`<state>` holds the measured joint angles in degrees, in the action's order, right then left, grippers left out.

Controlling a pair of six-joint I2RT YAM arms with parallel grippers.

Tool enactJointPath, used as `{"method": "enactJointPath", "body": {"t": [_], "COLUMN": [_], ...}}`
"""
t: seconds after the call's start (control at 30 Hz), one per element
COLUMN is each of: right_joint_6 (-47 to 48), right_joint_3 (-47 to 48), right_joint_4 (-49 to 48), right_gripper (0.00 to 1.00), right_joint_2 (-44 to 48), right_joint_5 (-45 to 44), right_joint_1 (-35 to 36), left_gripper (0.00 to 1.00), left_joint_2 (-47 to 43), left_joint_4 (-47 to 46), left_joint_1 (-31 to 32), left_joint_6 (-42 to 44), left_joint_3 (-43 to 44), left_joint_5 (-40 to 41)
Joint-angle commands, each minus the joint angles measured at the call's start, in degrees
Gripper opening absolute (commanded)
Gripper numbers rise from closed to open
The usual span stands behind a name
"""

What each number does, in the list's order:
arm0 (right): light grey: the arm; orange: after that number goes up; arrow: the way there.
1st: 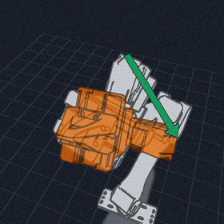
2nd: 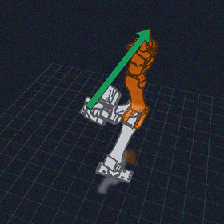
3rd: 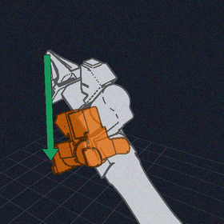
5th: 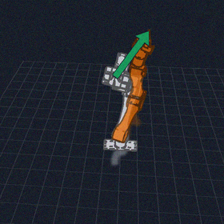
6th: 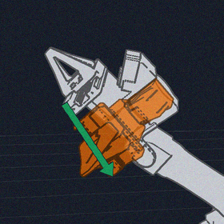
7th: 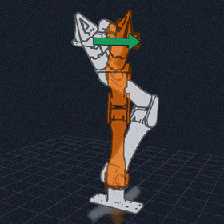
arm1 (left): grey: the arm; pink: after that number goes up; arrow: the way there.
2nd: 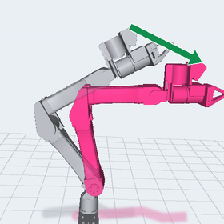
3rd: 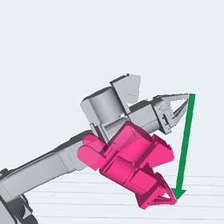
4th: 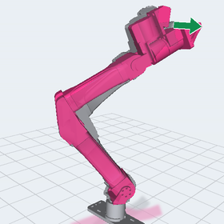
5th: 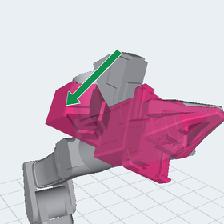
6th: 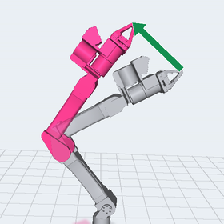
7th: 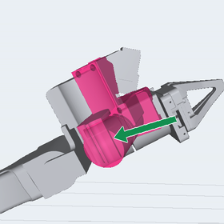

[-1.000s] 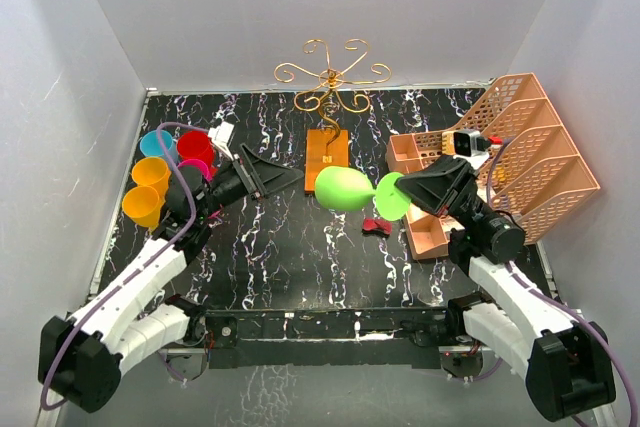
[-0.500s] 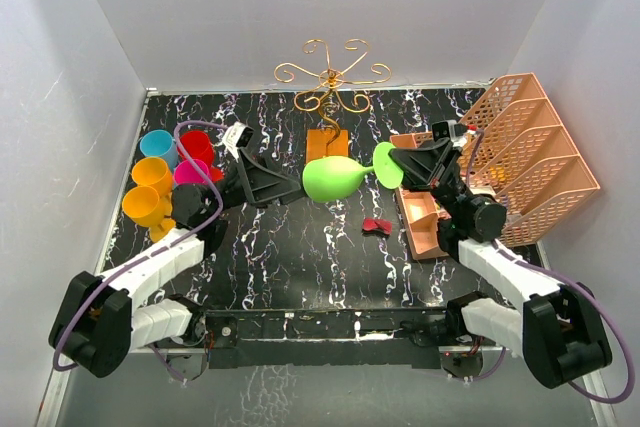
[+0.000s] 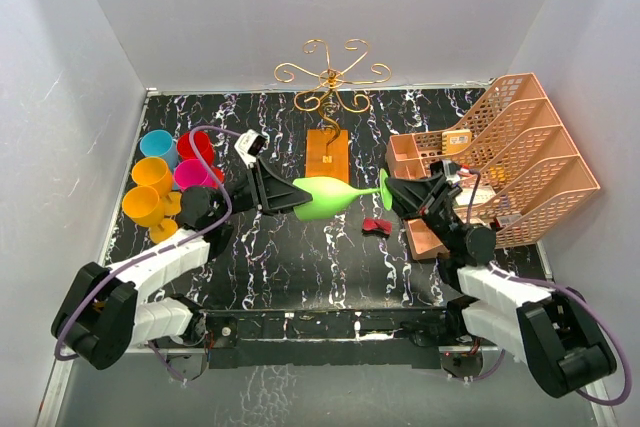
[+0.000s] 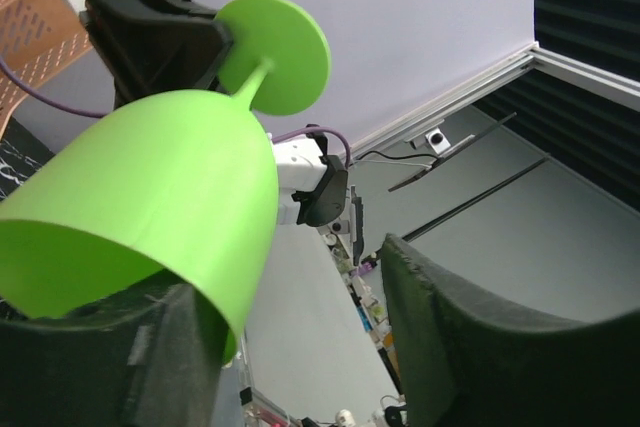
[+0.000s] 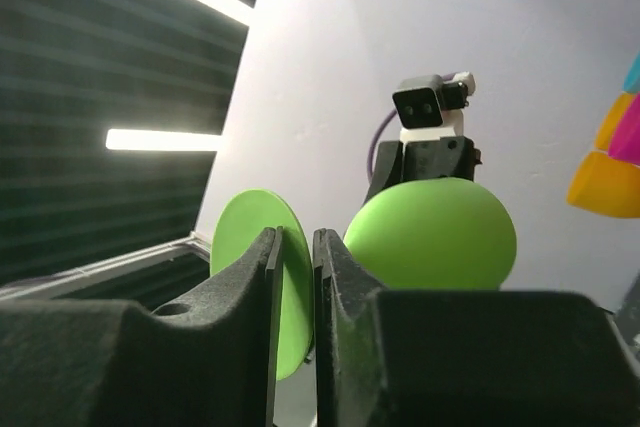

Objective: Take the wine glass off the wine glass rack

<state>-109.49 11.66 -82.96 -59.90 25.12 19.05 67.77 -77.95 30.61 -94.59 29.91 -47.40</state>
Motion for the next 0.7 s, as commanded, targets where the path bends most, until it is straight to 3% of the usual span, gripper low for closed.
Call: {"method": "enactJointPath", "body": {"t": [0.0,0.1,0.17,0.27,0.37,0.53,0.67], "right_joint_6": [13.7,25.1,36.3,53.7,63.2,71.4,73.1], "right_joint_3": [-5.7,-5.9,-2.6,3.3,6.8,12.4,15.0], "right_joint_4": [-3.9,14.6,34.0,63.9,79.7,84.8,84.5], "right_gripper": [0.21,0.33,0.38,0.45,0.51,0.56,0.57], "right_joint_2": [5.1,11.7,17.1,23.8,27.0,27.4,24.6], "right_joint_5": [5.2,7.8,7.0,-3.0,-13.4,-18.6,-20.0], "right_joint_1": [0.3,0.3,0.4,0.4,0.3,0.3,0.3], "left_gripper": [0.26,0.15,0.07,0.0,0.0,0.0,0.0], "left_joint_2": [-4.1,-7.0,-9.2,-11.7,-13.0,-11.4,-11.8], "left_joint_4": [4.5,20.6,32.6,54.0,75.3,104.2,120.6], "left_joint_1": [0.5,0.5,0.5,0.4,0.5,0.5,0.5], "left_joint_6": [5.6,12.4,18.3,28.6,38.0,49.8,51.8], "left_joint_3": [-0.6,-0.4,0.5,3.7,8.5,16.9,23.5], "left_joint_5": [1.5,2.7,4.4,8.8,16.5,32.5,48.5]}}
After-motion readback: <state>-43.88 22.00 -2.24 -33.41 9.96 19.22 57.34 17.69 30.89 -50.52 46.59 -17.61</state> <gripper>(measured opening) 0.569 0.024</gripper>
